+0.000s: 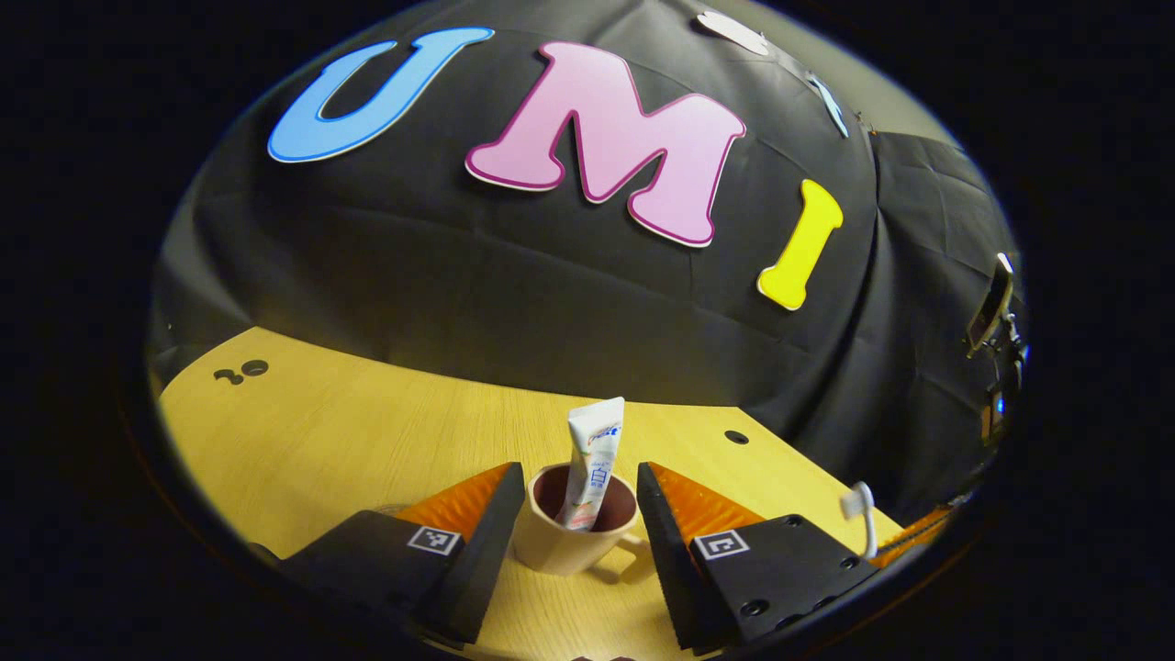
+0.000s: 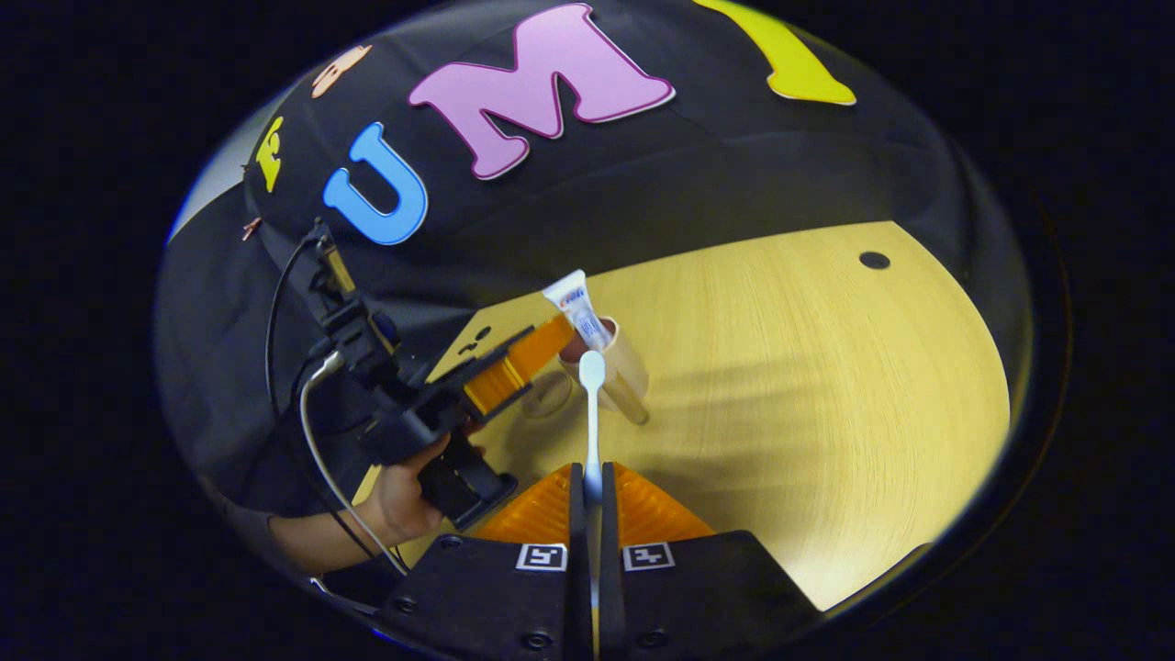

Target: Put the toothbrush and toothpaste on the desktop into the cup, then pick up the cup and place it on the coaster on the desktop.

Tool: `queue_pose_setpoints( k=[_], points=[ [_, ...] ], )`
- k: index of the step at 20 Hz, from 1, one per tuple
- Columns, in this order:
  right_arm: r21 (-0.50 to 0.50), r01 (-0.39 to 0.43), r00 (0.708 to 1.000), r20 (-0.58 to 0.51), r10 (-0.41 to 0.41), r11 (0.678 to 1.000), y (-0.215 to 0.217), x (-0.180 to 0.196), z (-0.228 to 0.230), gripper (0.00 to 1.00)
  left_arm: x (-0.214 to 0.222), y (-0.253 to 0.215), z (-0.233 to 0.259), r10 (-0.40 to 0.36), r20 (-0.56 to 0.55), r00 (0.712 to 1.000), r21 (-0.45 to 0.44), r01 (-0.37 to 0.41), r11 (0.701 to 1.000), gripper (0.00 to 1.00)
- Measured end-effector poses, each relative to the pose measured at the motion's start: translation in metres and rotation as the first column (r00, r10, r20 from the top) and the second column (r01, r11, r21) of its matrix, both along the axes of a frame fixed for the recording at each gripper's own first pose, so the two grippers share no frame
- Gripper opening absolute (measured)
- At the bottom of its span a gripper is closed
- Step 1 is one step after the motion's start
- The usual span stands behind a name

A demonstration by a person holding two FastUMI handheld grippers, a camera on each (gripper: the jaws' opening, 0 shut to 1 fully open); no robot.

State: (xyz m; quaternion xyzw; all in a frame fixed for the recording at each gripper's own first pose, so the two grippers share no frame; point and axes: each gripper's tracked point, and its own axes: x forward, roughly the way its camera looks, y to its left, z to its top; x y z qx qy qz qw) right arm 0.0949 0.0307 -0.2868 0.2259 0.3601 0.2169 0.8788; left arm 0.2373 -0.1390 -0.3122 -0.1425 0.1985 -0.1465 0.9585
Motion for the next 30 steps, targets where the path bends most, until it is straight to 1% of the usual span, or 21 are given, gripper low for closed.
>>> queue_pose_setpoints(
  k=[4,7,9,11,14,16,20,21,23,30],
  points=[
    [0.031,-0.052,0.992,0.115,0.049,0.998,0.022,0.043,0.028,0.07,-0.033,0.036,-0.002,0.079,-0.038,0.996,-0.055,-0.081,0.995,0.78],
    [0.054,-0.085,0.982,0.175,0.075,0.995,0.041,0.071,0.042,0.07,-0.061,0.058,-0.004,0.142,-0.075,0.987,-0.129,-0.151,0.980,0.78],
    [0.061,-0.109,0.972,0.218,0.094,0.992,0.052,0.088,0.049,0.07,-0.078,0.074,-0.005,0.187,-0.071,0.980,-0.125,-0.194,0.973,0.78],
    [0.073,-0.133,0.958,0.266,0.109,0.988,0.064,0.106,0.055,0.07,-0.093,0.085,-0.011,0.222,-0.076,0.972,-0.096,-0.229,0.969,0.78],
    [0.067,-0.164,0.931,0.341,0.132,0.984,0.080,0.131,0.061,0.07,-0.121,0.089,-0.019,0.235,-0.103,0.967,-0.071,-0.243,0.968,0.78],
    [0.038,-0.185,0.909,0.386,0.157,0.982,0.093,0.148,0.060,0.07,-0.136,0.086,-0.025,0.230,-0.127,0.965,-0.063,-0.239,0.969,0.78],
    [-0.101,-0.245,0.856,0.444,0.264,0.964,0.113,0.168,0.036,0.07,-0.152,0.083,-0.031,0.223,-0.153,0.963,-0.048,-0.233,0.971,0.77],
    [-0.134,-0.251,0.847,0.448,0.285,0.959,0.116,0.174,0.029,0.07,-0.154,0.082,-0.033,0.222,-0.155,0.963,-0.044,-0.231,0.972,0.77],
    [-0.154,-0.255,0.840,0.453,0.298,0.955,0.122,0.186,0.020,0.07,-0.153,0.082,-0.034,0.222,-0.155,0.963,-0.035,-0.230,0.973,0.77],
    [-0.157,-0.240,0.836,0.469,0.286,0.958,0.131,0.204,0.016,0.07,-0.152,0.083,-0.035,0.236,-0.163,0.958,-0.042,-0.245,0.969,0.77]
  ],
)
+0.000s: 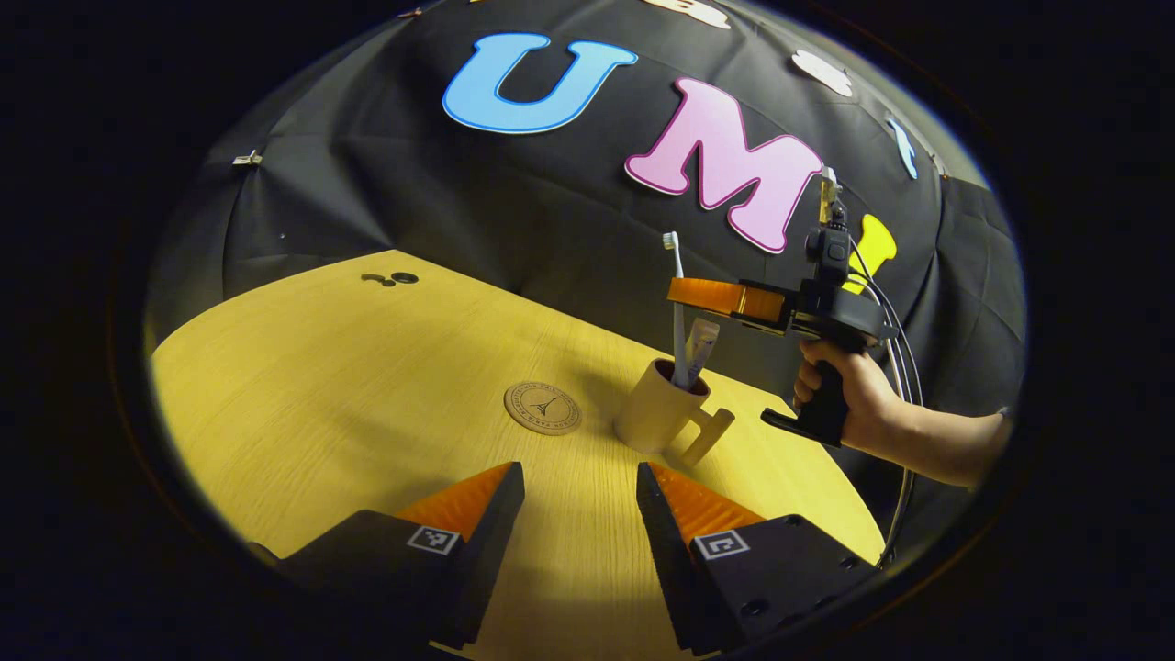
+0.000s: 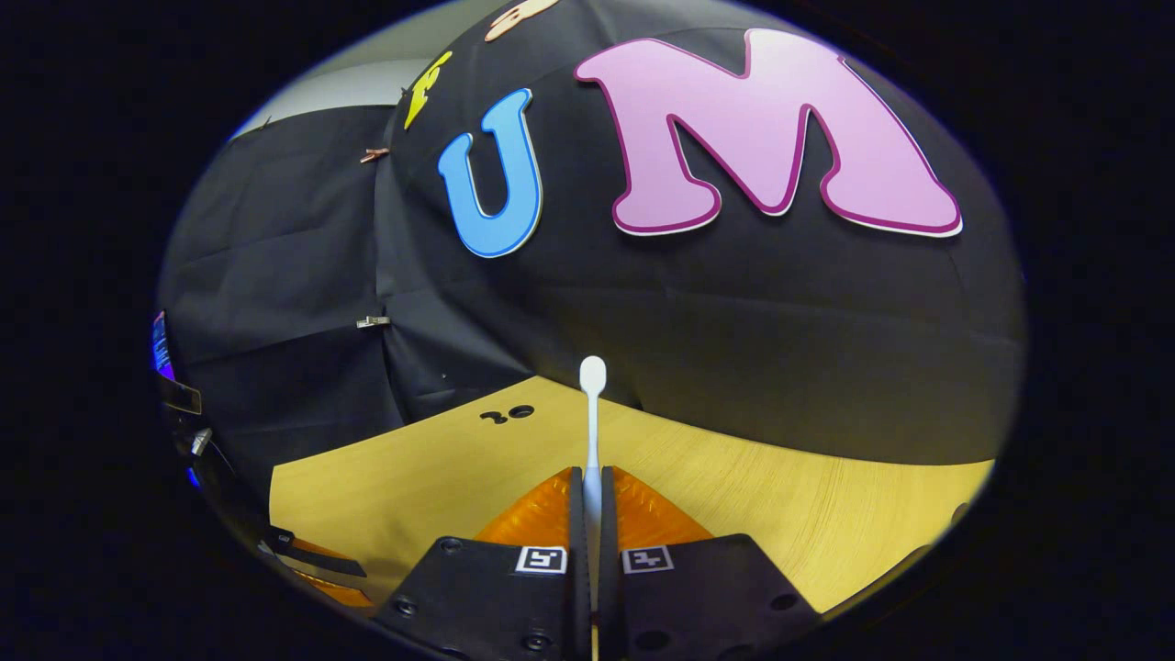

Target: Put the toothbrush and toothpaste on the desktop into the cup, then pick up the cup and place it on the coaster on the desktop.

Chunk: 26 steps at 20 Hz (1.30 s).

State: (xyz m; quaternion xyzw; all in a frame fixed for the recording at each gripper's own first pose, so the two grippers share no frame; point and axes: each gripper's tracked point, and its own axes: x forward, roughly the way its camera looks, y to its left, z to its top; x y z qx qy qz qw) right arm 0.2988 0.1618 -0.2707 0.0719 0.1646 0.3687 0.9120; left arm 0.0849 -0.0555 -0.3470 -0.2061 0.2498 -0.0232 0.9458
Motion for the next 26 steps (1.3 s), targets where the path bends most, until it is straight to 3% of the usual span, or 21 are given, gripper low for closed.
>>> queue_pose_setpoints(
  k=[15,19,22,23,26],
  points=[
    [-0.092,0.011,1.000,-0.002,-0.011,0.996,-0.024,-0.029,-0.014,0.11,0.012,0.001,-0.002,-0.030,-0.011,0.999,-0.005,0.030,1.000,0.77],
    [-0.172,0.022,1.000,0.004,-0.021,0.985,-0.030,-0.036,-0.012,0.12,0.011,0.002,0.000,-0.032,-0.015,0.999,-0.006,0.032,0.999,0.78],
    [-0.224,0.020,1.000,0.010,-0.018,0.974,-0.034,-0.044,-0.014,0.19,0.012,0.002,0.002,-0.040,-0.011,0.999,-0.002,0.040,0.999,0.77],
    [-0.236,0.020,1.000,0.012,-0.018,0.972,-0.037,-0.047,-0.011,0.27,0.012,0.002,0.004,-0.043,-0.009,0.999,-0.002,0.043,0.999,0.78],
    [-0.247,0.016,1.000,-0.012,-0.019,0.969,-0.047,-0.059,-0.006,0.30,0.013,0.000,0.007,-0.052,-0.006,0.999,0.000,0.052,0.999,0.78]
  ],
)
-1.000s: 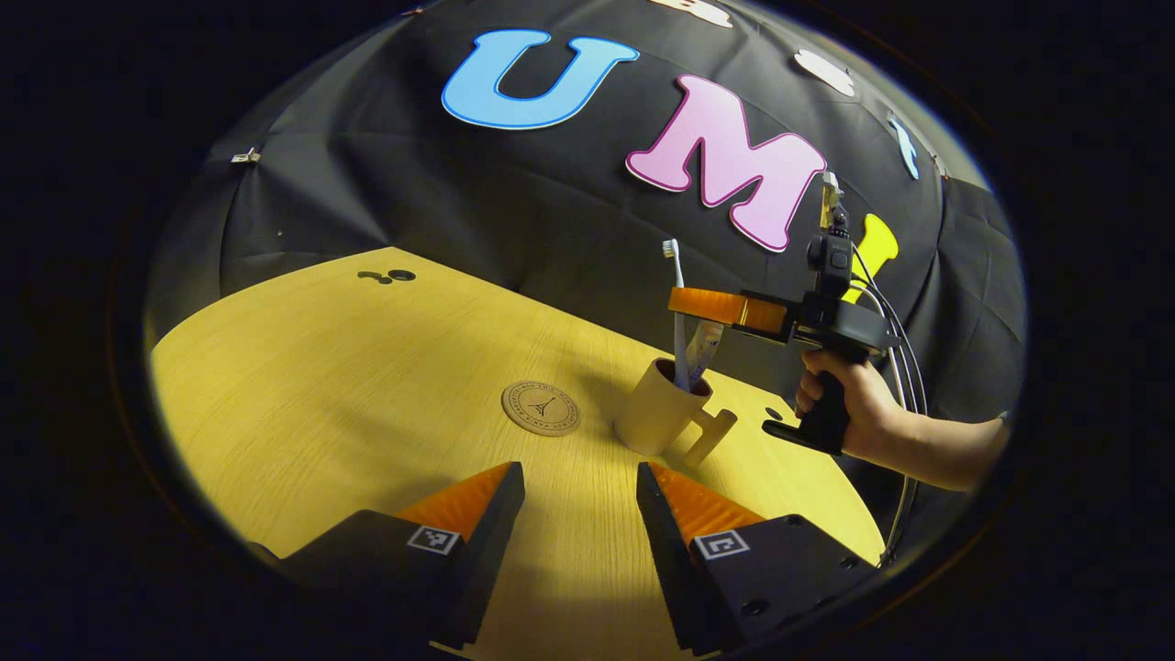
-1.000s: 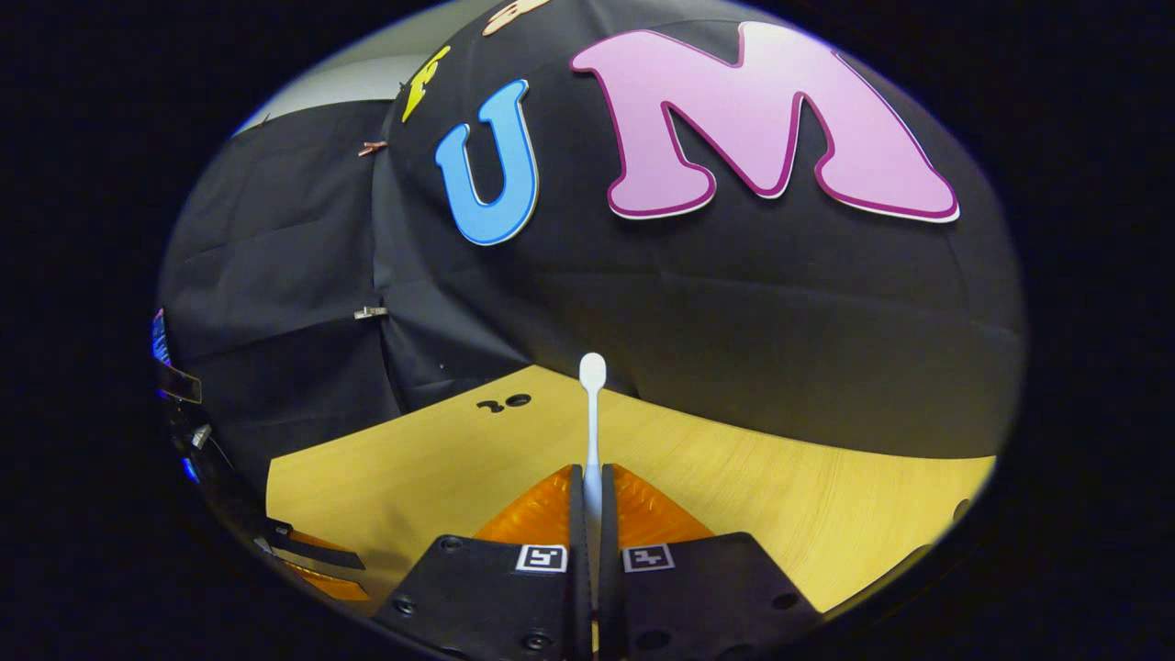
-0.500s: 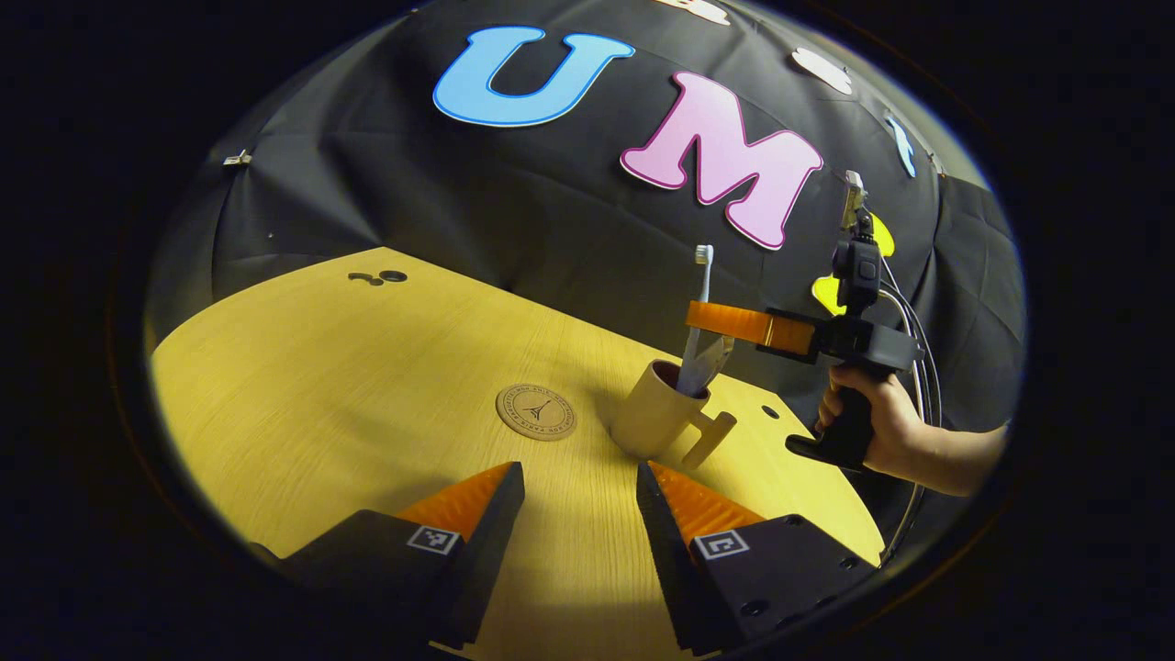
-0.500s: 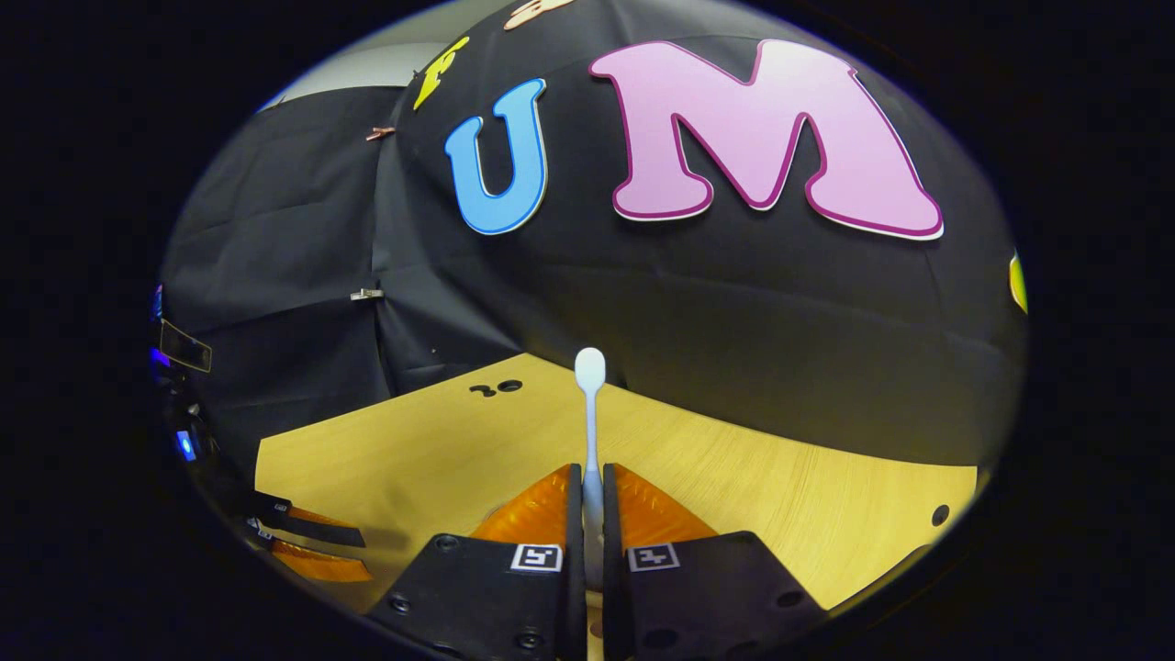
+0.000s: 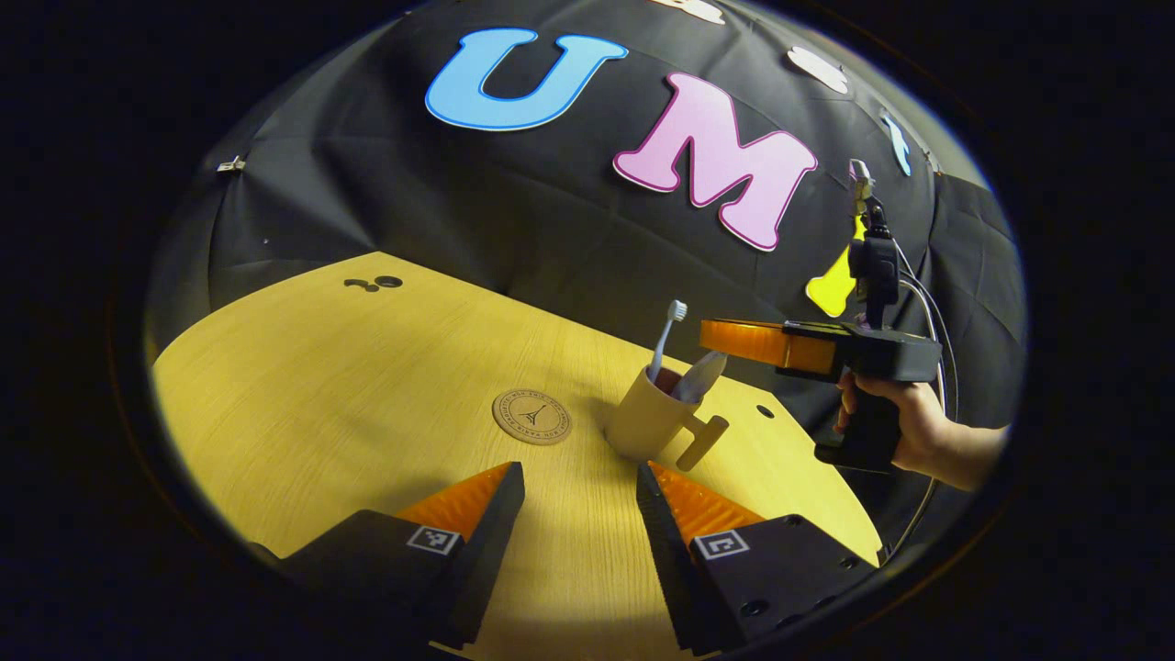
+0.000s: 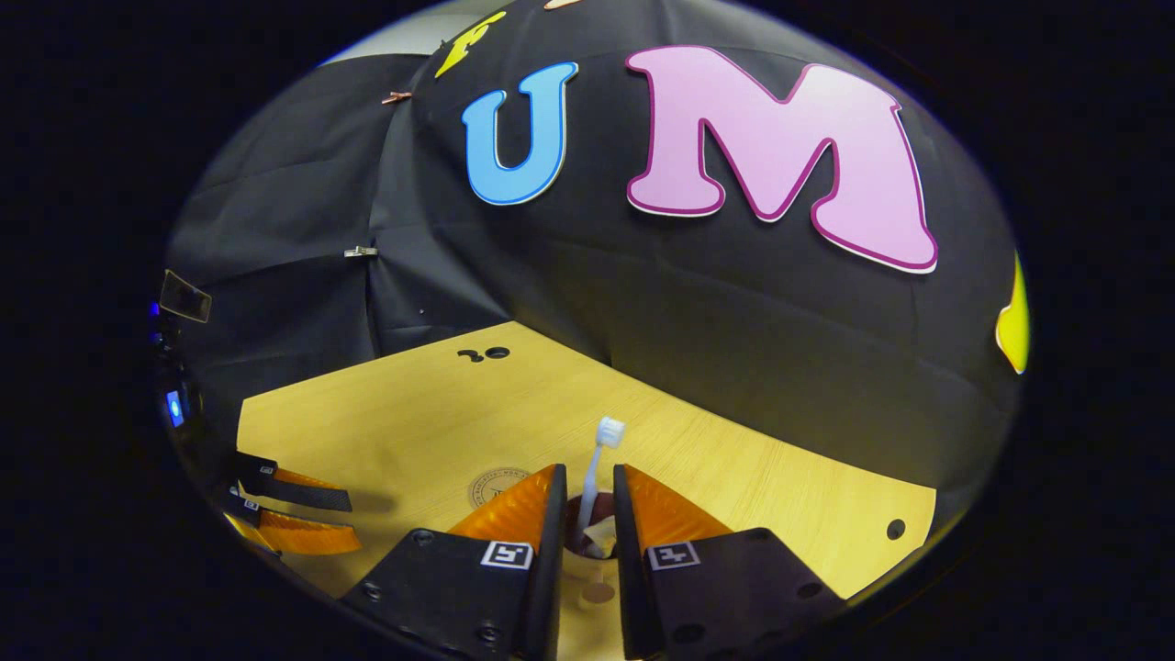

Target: Put the toothbrush and toothpaste on the desktop into the cup, then pick up the cup and place it on the coaster on the desktop.

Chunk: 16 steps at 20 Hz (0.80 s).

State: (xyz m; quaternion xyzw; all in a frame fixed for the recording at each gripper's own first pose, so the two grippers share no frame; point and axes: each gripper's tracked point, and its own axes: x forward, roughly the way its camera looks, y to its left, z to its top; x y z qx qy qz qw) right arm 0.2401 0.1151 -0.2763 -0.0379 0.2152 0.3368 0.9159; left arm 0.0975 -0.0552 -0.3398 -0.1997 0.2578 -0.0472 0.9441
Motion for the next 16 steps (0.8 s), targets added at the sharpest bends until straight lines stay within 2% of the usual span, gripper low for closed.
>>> queue_pose_setpoints(
  k=[2,6,9,13,14,16],
  points=[
    [-0.009,0.005,1.000,-0.019,-0.005,1.000,-0.010,-0.010,0.004,0.28,0.000,-0.001,0.002,-0.006,0.002,1.000,0.001,0.006,1.000,0.77],
    [-0.038,0.018,0.999,-0.049,-0.020,0.999,-0.030,-0.025,0.008,0.34,-0.001,-0.003,0.006,-0.021,0.005,1.000,0.002,0.021,1.000,0.77],
    [-0.077,0.030,0.992,-0.116,-0.039,0.997,-0.042,-0.035,-0.002,0.35,-0.003,-0.005,0.011,-0.033,0.006,0.999,0.008,0.033,0.999,0.77],
    [-0.108,0.036,0.969,-0.240,-0.061,0.993,-0.049,-0.047,-0.025,0.37,-0.008,-0.005,0.017,-0.046,0.014,0.999,0.027,0.046,0.999,0.78],
    [-0.119,0.035,0.961,-0.270,-0.067,0.992,-0.049,-0.049,-0.032,0.35,-0.010,-0.005,0.017,-0.049,0.015,0.999,0.030,0.048,0.998,0.77],
    [-0.150,0.030,0.940,-0.332,-0.079,0.988,-0.053,-0.053,-0.049,0.37,-0.013,-0.004,0.020,-0.051,0.018,0.999,0.035,0.050,0.998,0.77]
  ],
)
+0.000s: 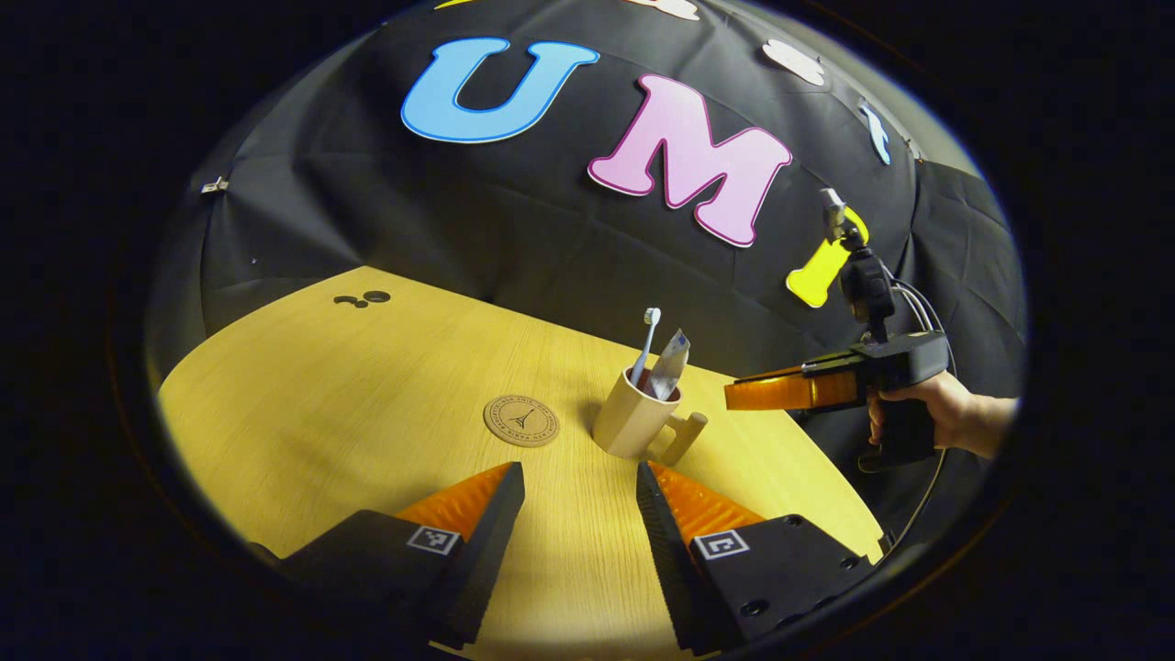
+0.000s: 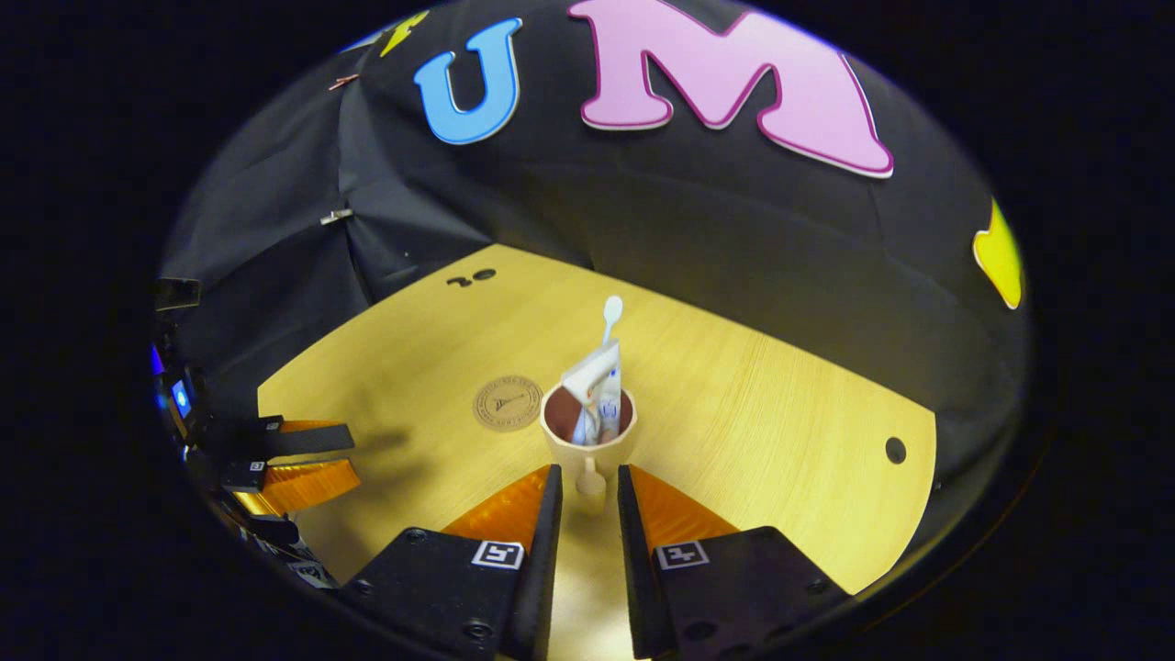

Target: Put the toothbrush and toothpaste on the desktop into the cup, then pick up the cup and place it on the coaster on the desktop.

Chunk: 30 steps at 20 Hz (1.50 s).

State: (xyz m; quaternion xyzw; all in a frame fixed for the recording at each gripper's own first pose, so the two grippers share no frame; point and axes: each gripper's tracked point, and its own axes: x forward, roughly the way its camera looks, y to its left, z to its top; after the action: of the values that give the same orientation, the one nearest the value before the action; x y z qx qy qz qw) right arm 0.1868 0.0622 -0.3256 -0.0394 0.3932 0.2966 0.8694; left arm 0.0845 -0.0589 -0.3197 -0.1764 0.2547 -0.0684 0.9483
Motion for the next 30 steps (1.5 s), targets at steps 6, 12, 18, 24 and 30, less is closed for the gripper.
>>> queue_pose_setpoints(
  k=[6,12,18,24,30],
  points=[
    [-0.007,0.030,0.984,-0.174,-0.031,1.000,0.007,0.001,-0.037,0.39,-0.007,0.005,-0.002,0.008,-0.006,1.000,0.010,-0.008,1.000,0.77],
    [-0.106,-0.013,0.975,-0.223,-0.011,0.994,0.019,0.005,-0.071,0.42,-0.011,0.012,-0.004,0.020,-0.014,1.000,0.014,-0.020,1.000,0.77],
    [-0.190,-0.070,0.967,-0.254,0.020,0.979,0.033,0.011,-0.092,0.42,-0.015,0.020,-0.003,0.028,-0.018,0.999,0.012,-0.028,1.000,0.78],
    [-0.255,-0.089,0.949,-0.316,0.003,0.963,0.036,0.019,-0.113,0.41,-0.024,0.024,-0.003,0.041,-0.034,0.999,0.006,-0.041,0.999,0.78],
    [-0.321,-0.116,0.941,-0.340,0.001,0.940,0.037,0.020,-0.124,0.45,-0.018,0.034,-0.010,0.052,-0.038,0.998,-0.002,-0.052,0.999,0.77]
  ],
)
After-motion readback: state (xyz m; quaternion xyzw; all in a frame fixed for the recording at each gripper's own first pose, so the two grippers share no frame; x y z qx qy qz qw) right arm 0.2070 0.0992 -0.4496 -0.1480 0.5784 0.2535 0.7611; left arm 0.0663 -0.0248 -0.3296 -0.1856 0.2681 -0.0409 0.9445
